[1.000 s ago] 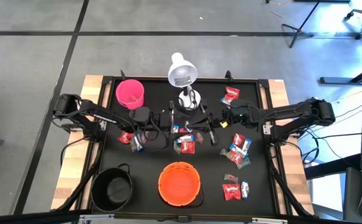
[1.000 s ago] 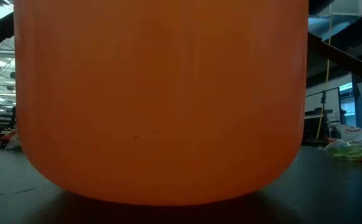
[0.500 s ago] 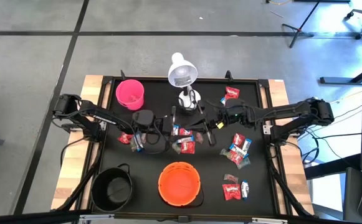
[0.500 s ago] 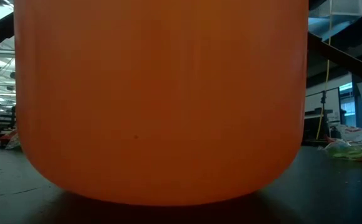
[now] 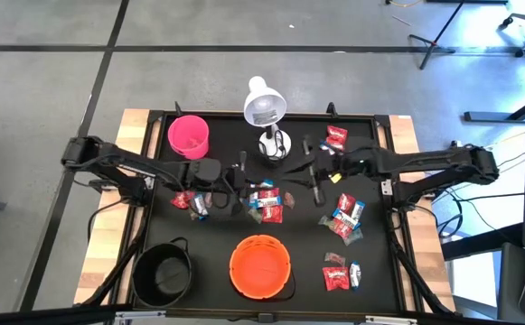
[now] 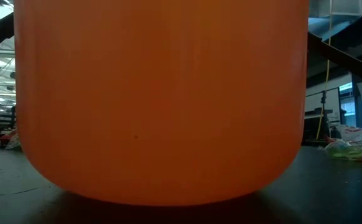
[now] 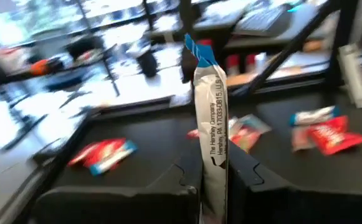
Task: Sort candy
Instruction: Put the white candy into the black bucket
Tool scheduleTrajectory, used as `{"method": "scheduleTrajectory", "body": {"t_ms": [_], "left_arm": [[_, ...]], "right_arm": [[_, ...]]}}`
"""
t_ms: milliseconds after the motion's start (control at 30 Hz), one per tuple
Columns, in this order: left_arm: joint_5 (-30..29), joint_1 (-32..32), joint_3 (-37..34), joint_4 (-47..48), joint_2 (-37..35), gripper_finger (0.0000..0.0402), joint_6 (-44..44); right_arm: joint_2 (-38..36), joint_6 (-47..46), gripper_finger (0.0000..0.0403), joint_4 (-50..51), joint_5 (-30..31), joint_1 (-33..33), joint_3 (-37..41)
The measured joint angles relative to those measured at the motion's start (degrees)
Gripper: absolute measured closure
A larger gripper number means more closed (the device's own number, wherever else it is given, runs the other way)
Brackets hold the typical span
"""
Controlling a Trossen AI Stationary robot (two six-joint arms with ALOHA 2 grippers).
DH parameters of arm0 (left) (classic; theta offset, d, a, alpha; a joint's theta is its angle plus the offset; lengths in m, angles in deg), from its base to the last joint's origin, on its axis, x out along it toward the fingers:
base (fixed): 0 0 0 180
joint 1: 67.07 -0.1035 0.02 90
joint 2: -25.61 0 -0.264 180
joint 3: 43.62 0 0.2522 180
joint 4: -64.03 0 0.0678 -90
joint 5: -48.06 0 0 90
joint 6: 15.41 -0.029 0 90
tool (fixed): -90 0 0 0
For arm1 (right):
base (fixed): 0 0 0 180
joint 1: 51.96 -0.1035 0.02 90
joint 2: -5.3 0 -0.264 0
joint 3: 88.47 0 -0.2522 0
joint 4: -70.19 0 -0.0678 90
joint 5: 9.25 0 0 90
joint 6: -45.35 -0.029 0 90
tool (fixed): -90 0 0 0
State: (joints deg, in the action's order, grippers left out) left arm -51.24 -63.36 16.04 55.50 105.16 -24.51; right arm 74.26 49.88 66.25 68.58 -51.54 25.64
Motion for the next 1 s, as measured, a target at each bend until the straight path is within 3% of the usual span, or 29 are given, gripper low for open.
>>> {"method": "scheduleTrajectory", "body": {"t_ms": [133,233,400,500,633,767,1000], "left_arm": [[-6.5,1.6,0.0,13.6,-7.8,0.0386,2.9],[-6.7,3.9,0.0,22.0,-14.7,0.0388,7.7],[-5.4,10.1,0.0,31.0,-24.5,0.0389,15.1],[-5.5,15.0,1.6,36.8,-27.2,0.0389,24.8],[-6.9,22.6,7.7,51.0,-25.0,0.0389,38.1],[-7.4,28.4,18.2,66.7,-18.5,0.0389,50.0],[2.6,35.7,33.5,89.3,-5.3,0.039,71.1]], "right_arm": [[-5.9,1.7,0.0272,7.6,3.8,0.0,0.1],[-9.5,1.8,0.0246,13.5,6.4,0.0,0.0],[-13.4,2.0,0.0236,22.7,12.2,0.0,0.0],[-15.0,2.0,0.0241,27.0,14.3,0.0,0.0],[-15.6,2.0,0.0246,29.6,14.6,0.0,0.0],[-15.5,2.0,0.0246,29.7,14.6,0.0,0.0],[-15.4,1.9,0.0246,29.6,15.2,0.0,0.0]]}}
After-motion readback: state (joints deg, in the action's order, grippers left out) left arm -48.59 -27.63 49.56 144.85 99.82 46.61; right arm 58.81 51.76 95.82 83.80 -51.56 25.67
